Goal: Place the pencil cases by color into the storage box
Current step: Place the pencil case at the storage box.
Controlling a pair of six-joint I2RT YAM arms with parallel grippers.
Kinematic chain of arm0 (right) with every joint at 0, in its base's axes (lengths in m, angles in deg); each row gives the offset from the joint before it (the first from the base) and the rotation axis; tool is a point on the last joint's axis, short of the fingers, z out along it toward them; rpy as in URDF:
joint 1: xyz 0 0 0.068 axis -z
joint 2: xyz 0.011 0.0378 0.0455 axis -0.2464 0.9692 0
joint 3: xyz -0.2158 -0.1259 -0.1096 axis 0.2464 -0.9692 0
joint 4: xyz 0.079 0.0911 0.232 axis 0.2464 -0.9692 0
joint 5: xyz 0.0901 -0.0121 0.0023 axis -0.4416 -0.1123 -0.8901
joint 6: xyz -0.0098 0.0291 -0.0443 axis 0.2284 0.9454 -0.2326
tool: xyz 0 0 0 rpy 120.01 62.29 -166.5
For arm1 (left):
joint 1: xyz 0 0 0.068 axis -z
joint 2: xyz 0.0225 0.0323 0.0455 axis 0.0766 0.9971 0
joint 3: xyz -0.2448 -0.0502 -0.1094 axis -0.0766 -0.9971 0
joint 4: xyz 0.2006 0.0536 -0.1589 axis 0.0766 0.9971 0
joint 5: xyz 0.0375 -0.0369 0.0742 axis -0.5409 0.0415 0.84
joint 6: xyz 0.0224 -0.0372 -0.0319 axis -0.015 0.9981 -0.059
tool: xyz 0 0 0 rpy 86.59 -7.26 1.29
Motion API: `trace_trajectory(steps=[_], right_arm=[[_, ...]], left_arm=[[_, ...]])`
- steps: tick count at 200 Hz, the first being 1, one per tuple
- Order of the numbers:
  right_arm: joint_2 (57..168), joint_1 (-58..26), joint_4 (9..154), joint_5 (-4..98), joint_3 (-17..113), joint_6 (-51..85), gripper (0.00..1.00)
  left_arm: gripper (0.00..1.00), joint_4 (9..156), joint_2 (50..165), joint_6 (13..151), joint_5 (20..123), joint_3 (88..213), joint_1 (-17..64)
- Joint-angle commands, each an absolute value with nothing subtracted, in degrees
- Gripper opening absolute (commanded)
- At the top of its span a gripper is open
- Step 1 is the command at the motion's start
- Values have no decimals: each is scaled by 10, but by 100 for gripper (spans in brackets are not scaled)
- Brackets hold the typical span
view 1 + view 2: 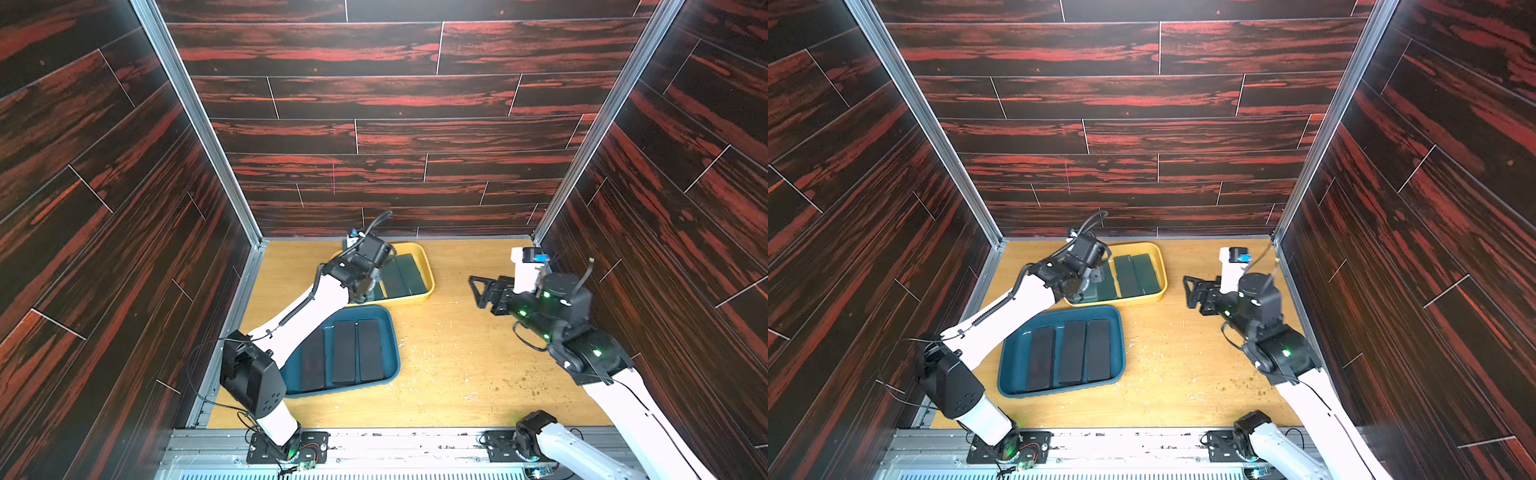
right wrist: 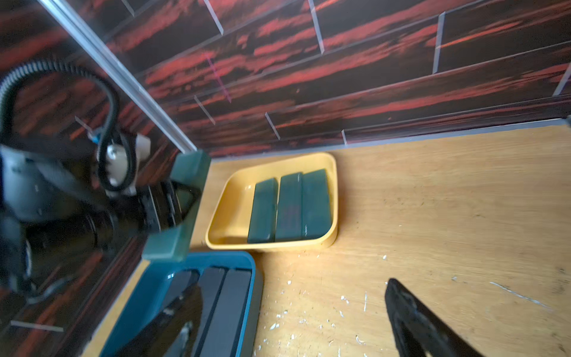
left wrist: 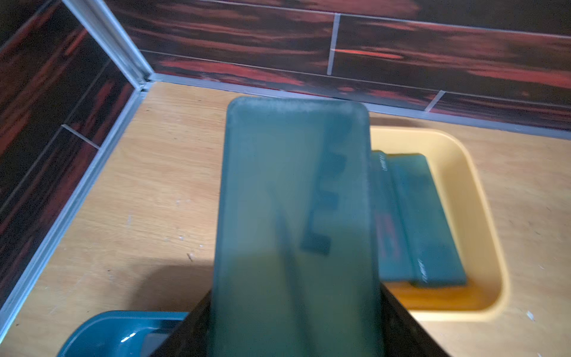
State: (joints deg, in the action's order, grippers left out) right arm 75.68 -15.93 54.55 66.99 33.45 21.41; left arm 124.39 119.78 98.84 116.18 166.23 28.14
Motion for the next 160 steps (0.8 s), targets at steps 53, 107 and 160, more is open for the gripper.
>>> trace_trajectory(steps=[53, 107, 160], right_arm=[[850, -275, 609, 709, 308, 185, 92], [921, -294, 663, 642, 295, 181, 93], [960, -304, 705, 616, 276, 163, 93]], left_arm=[[44, 1221, 1225, 979, 1113, 1649, 197], [44, 1200, 1288, 967, 1067, 1665, 172], [44, 1191, 1335, 955, 1032, 1683, 157]])
